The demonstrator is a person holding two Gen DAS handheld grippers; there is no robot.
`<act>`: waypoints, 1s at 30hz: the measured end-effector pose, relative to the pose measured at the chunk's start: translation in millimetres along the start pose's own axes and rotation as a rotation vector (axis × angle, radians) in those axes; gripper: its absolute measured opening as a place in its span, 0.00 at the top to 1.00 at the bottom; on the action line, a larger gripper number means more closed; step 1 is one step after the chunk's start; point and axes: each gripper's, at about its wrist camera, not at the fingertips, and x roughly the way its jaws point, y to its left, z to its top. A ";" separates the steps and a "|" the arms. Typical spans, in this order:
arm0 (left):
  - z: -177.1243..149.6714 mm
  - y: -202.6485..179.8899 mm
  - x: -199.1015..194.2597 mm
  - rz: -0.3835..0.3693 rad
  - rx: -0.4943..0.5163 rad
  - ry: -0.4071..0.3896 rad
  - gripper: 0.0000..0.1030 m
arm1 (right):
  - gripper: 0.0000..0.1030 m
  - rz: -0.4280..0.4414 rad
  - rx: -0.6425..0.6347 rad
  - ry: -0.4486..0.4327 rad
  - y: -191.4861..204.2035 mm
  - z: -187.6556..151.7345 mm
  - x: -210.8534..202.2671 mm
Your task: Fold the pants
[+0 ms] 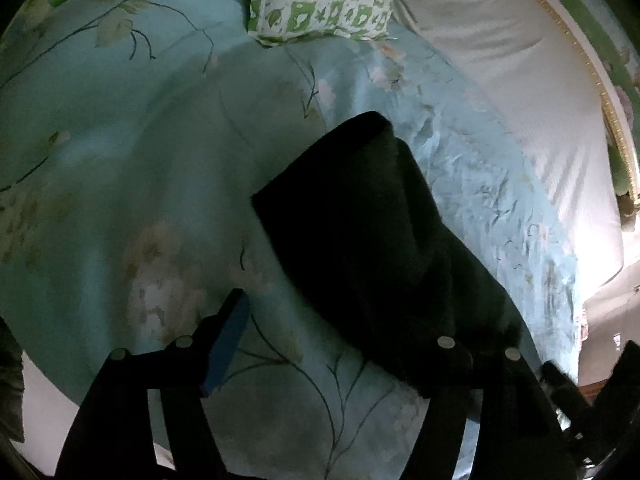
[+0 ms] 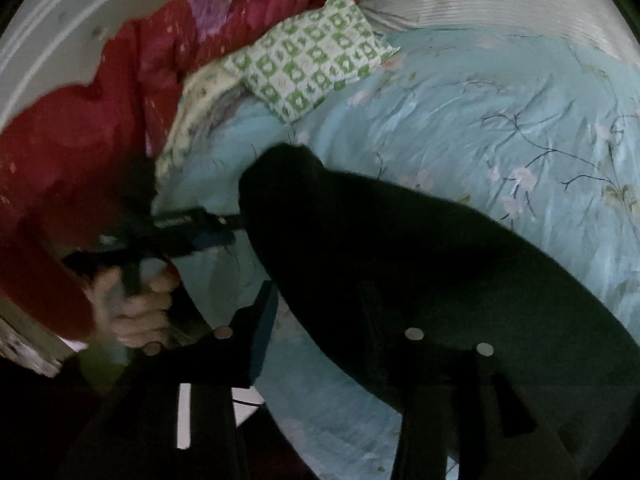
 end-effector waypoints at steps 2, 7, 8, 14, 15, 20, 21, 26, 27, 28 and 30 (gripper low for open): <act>5.0 0.4 5.9 0.014 -0.006 0.006 0.32 | 0.57 -0.079 -0.002 -0.019 -8.6 7.5 -5.2; 16.0 -1.2 16.1 0.052 0.005 0.002 0.32 | 0.57 -0.149 0.085 -0.003 -50.1 32.0 0.6; 17.3 -1.4 17.6 0.058 0.007 0.001 0.32 | 0.57 -0.148 0.084 0.014 -56.0 37.9 7.6; 20.6 -4.9 25.1 0.082 0.061 -0.016 0.36 | 0.57 -0.148 0.068 0.119 -73.5 57.8 54.9; 20.9 -5.1 26.2 0.083 0.074 -0.020 0.37 | 0.57 -0.148 0.071 0.142 -77.3 59.4 64.9; 21.4 -2.8 34.3 0.073 0.111 -0.024 0.37 | 0.58 -0.153 0.056 0.251 -88.2 57.1 101.5; 22.6 -4.1 36.4 0.079 0.111 -0.027 0.38 | 0.60 -0.150 0.047 0.254 -86.6 55.5 104.5; 26.2 -20.5 36.8 0.080 0.137 -0.062 0.75 | 0.81 -0.195 -0.038 0.238 -63.9 51.7 101.4; 26.8 -22.8 32.5 0.070 0.139 -0.075 0.79 | 0.83 -0.208 -0.060 0.220 -58.6 51.7 96.6; 25.7 -25.0 23.0 0.054 0.143 -0.100 0.80 | 0.84 -0.218 -0.076 0.192 -51.9 52.0 88.1; 23.4 -27.4 -0.2 0.004 0.144 -0.148 0.81 | 0.84 -0.223 -0.086 0.129 -41.8 55.7 69.2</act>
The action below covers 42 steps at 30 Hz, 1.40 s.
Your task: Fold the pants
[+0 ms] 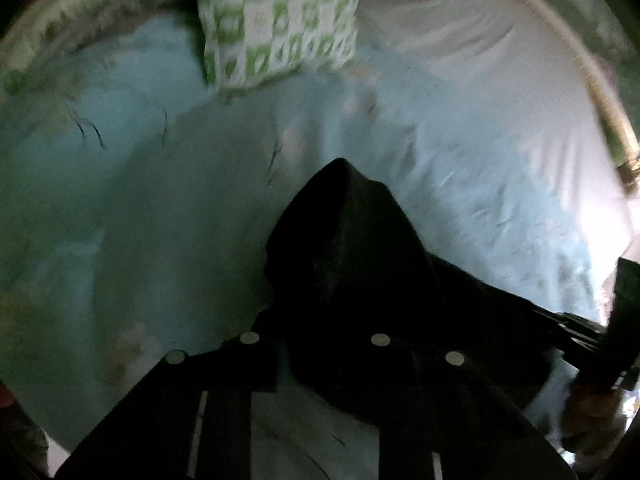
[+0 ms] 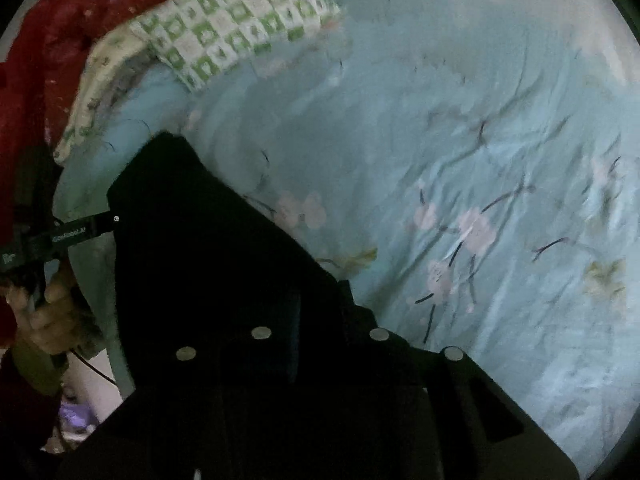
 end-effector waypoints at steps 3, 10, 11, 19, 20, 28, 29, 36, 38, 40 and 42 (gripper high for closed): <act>0.3 3.1 -29.9 -0.062 -0.013 -0.070 0.81 | 0.85 -0.048 -0.019 -0.088 7.0 4.1 -25.1; 1.2 2.4 -14.1 0.011 0.056 -0.082 0.82 | 0.86 -0.191 -0.087 -0.108 15.9 4.3 4.9; 1.2 2.1 -6.7 0.044 0.076 -0.084 0.82 | 0.86 -0.214 -0.102 -0.106 17.2 3.7 11.5; -8.8 -2.9 35.7 0.233 0.205 -0.050 0.67 | 0.86 -0.272 -0.099 -0.069 13.4 -0.8 43.8; -9.7 -4.4 32.7 0.259 0.218 -0.051 0.59 | 0.85 -0.269 -0.078 -0.073 11.0 -1.5 41.6; -8.1 -6.0 -25.4 0.255 0.199 -0.134 0.45 | 0.62 -0.179 0.104 -0.165 -5.7 -29.4 -31.1; -8.2 -9.4 -32.5 0.235 0.194 -0.141 0.44 | 0.61 -0.174 0.121 -0.177 -7.7 -36.5 -41.2; -17.9 -70.4 -40.3 0.113 0.317 -0.131 0.39 | 0.56 -0.155 0.267 -0.230 -27.5 -104.4 -100.5; -25.7 -95.5 -35.7 0.071 0.372 -0.118 0.38 | 0.56 -0.173 0.309 -0.240 -34.7 -125.7 -113.9; -35.4 -120.2 -30.9 0.038 0.425 -0.103 0.38 | 0.56 -0.193 0.360 -0.243 -42.3 -149.6 -127.4; -45.6 -145.8 -24.5 0.003 0.480 -0.080 0.37 | 0.55 -0.212 0.408 -0.247 -50.1 -167.0 -138.2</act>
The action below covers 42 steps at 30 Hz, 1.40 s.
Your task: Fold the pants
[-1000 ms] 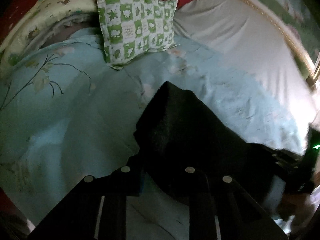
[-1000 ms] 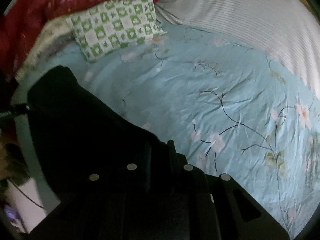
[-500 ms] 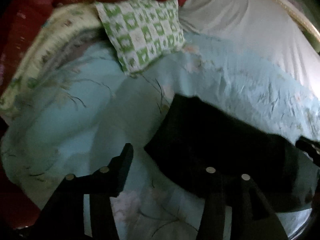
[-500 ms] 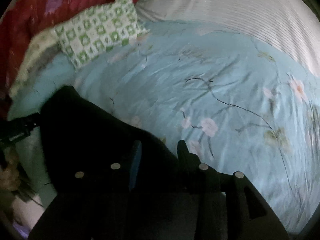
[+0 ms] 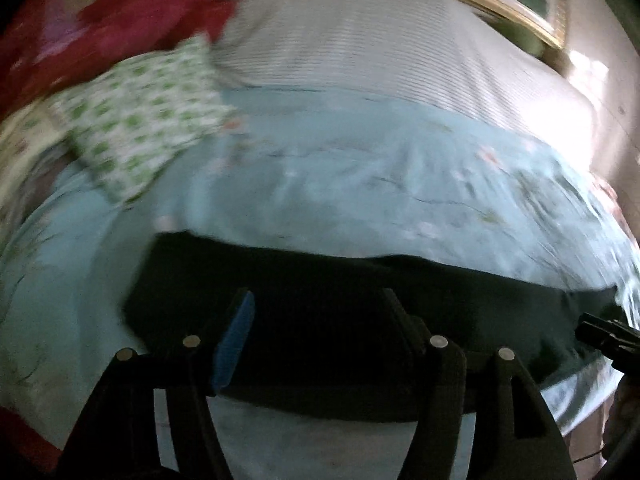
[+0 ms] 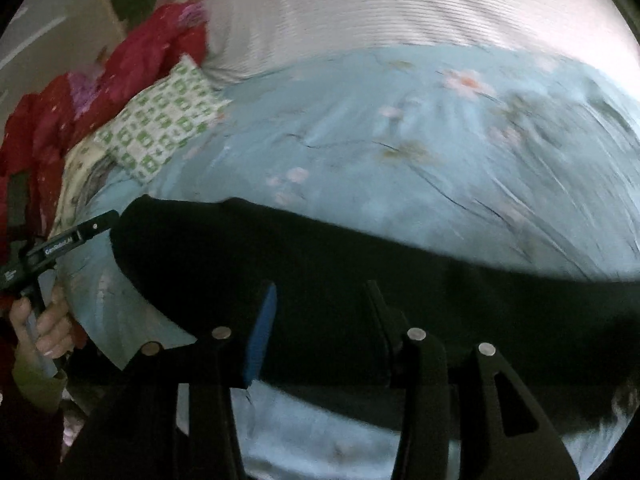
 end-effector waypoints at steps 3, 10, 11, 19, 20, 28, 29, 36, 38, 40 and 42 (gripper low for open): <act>2.1 -40.7 7.5 -0.061 0.072 0.022 0.37 | 0.55 -0.030 0.069 -0.013 -22.6 -16.0 -19.2; 5.5 -123.1 21.7 -0.185 0.218 0.072 0.34 | 0.55 -0.090 0.192 -0.053 -63.7 -42.8 -58.8; 5.3 -130.8 21.9 -0.195 0.233 0.076 0.34 | 0.55 -0.094 0.207 -0.056 -68.4 -45.4 -62.2; 5.9 -179.0 32.4 -0.258 0.317 0.135 0.33 | 0.50 -0.101 0.314 -0.086 -98.1 -67.4 -79.5; 7.1 -186.6 33.8 -0.272 0.335 0.143 0.33 | 0.50 -0.102 0.322 -0.085 -100.6 -69.6 -80.5; 24.9 -250.8 47.9 -0.394 0.478 0.191 0.30 | 0.41 -0.137 0.417 -0.141 -126.0 -85.2 -102.1; 27.1 -262.7 51.2 -0.422 0.502 0.205 0.30 | 0.41 -0.144 0.440 -0.147 -130.1 -87.5 -103.5; 30.4 -323.7 68.4 -0.531 0.634 0.274 0.30 | 0.40 -0.152 0.579 -0.191 -154.8 -97.1 -109.2; 28.1 -338.9 74.3 -0.553 0.674 0.298 0.30 | 0.40 -0.148 0.605 -0.208 -158.7 -97.8 -110.0; 26.7 -350.5 79.3 -0.579 0.697 0.319 0.30 | 0.40 -0.141 0.622 -0.216 -161.9 -97.4 -108.6; 25.1 -362.6 84.9 -0.615 0.718 0.350 0.30 | 0.40 -0.134 0.628 -0.226 -162.9 -94.9 -106.3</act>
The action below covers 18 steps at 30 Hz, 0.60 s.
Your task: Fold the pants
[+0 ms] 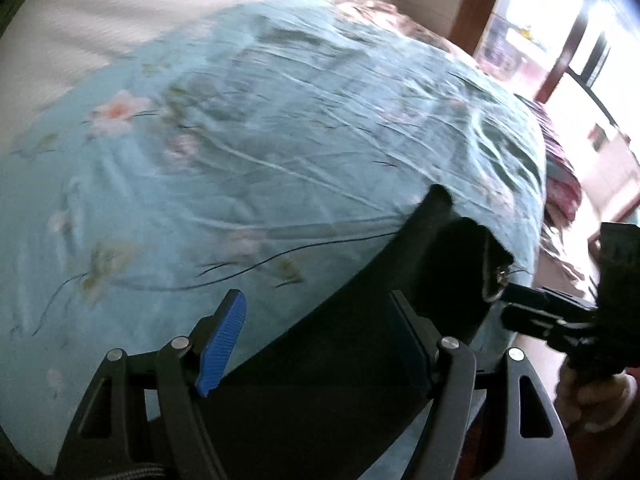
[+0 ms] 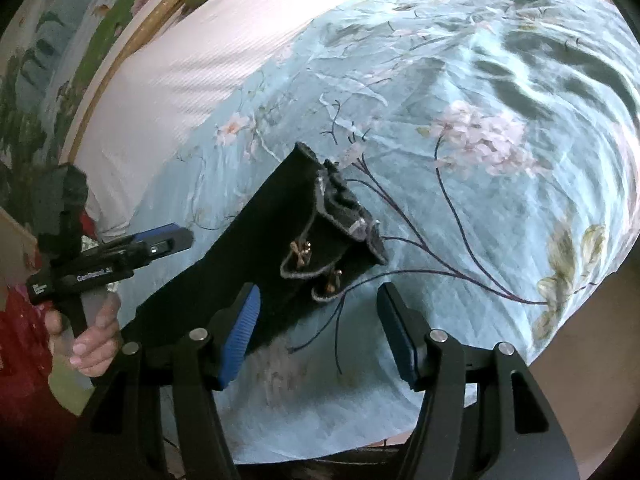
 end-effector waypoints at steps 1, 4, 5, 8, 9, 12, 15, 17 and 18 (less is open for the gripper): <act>4.1 -1.6 5.4 -0.013 0.009 0.010 0.30 | 0.40 0.006 0.001 0.000 0.5 1.0 1.8; 15.9 -5.5 23.9 -0.029 0.033 0.050 0.30 | 0.40 0.025 0.007 -0.002 2.8 2.9 10.5; 17.7 -5.0 27.3 -0.033 0.037 0.061 0.30 | 0.40 0.027 0.001 -0.003 4.5 2.5 12.7; 24.2 -5.8 39.3 -0.055 0.047 0.090 0.30 | 0.60 0.022 -0.016 -0.019 4.9 2.3 20.2; 27.0 -7.7 43.2 -0.060 0.050 0.098 0.30 | 0.84 0.019 0.000 -0.012 -0.3 3.8 23.9; 34.4 -15.8 54.0 -0.071 0.066 0.114 0.30 | 0.90 0.095 0.093 -0.014 -23.6 10.6 23.1; 42.7 -29.9 67.9 -0.094 0.097 0.139 0.30 | 0.90 0.108 0.093 -0.022 -30.2 13.4 16.6; 47.1 -41.8 79.0 -0.110 0.127 0.160 0.31 | 0.90 0.115 0.088 -0.022 -31.7 12.9 14.4; 48.5 -47.8 83.0 -0.116 0.141 0.165 0.36 | 0.90 0.115 0.082 -0.022 -31.7 12.2 13.9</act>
